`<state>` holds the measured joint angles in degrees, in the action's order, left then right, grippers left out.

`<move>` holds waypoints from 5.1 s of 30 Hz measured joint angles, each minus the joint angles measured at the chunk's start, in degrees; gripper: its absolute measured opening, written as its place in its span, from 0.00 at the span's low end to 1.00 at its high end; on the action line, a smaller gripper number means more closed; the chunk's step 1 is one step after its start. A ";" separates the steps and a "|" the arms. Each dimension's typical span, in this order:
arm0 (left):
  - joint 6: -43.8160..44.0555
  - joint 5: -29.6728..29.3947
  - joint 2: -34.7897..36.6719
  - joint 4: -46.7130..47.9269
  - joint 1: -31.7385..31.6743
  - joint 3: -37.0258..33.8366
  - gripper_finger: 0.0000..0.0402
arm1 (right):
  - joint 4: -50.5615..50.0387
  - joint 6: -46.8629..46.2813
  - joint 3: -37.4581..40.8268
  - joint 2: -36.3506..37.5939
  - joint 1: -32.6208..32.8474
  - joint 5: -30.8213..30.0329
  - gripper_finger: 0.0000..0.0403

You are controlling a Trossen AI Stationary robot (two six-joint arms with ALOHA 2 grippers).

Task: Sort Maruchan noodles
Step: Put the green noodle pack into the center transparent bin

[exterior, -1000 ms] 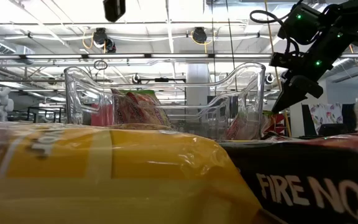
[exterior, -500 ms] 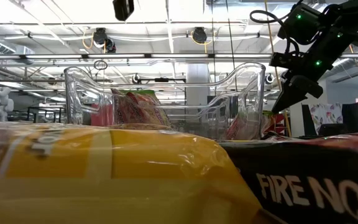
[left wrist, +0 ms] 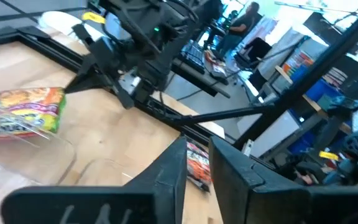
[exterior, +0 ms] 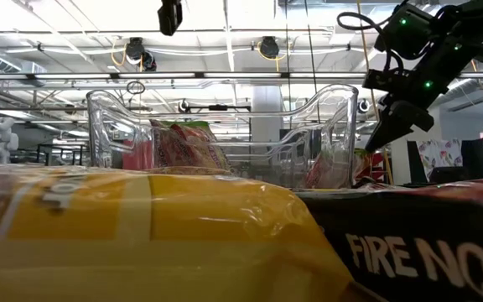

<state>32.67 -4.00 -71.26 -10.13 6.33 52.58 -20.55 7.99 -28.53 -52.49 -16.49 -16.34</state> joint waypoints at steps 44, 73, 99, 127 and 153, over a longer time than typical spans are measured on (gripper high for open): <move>-22.11 7.60 -38.87 37.73 -13.56 46.87 0.20 | 2.25 -2.80 -0.01 8.02 -0.07 0.00 0.00; -24.16 16.24 -49.85 34.93 -19.08 53.07 0.20 | 3.29 -2.72 -0.01 11.12 -0.33 0.00 0.00; -38.26 6.95 -53.86 32.75 -22.14 53.02 0.20 | 3.55 -2.38 -0.01 11.63 -0.35 0.15 0.00; -37.57 11.50 -56.06 31.04 -22.45 52.98 0.20 | 3.55 -1.31 -0.01 11.63 -0.33 0.22 0.00; -39.52 9.91 -56.92 30.33 -23.24 52.99 0.20 | 5.90 -0.91 0.02 11.63 -0.33 3.10 0.00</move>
<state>-6.85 5.91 -128.18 20.20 -16.91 105.57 -14.64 7.08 -28.51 -40.86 -16.82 -13.23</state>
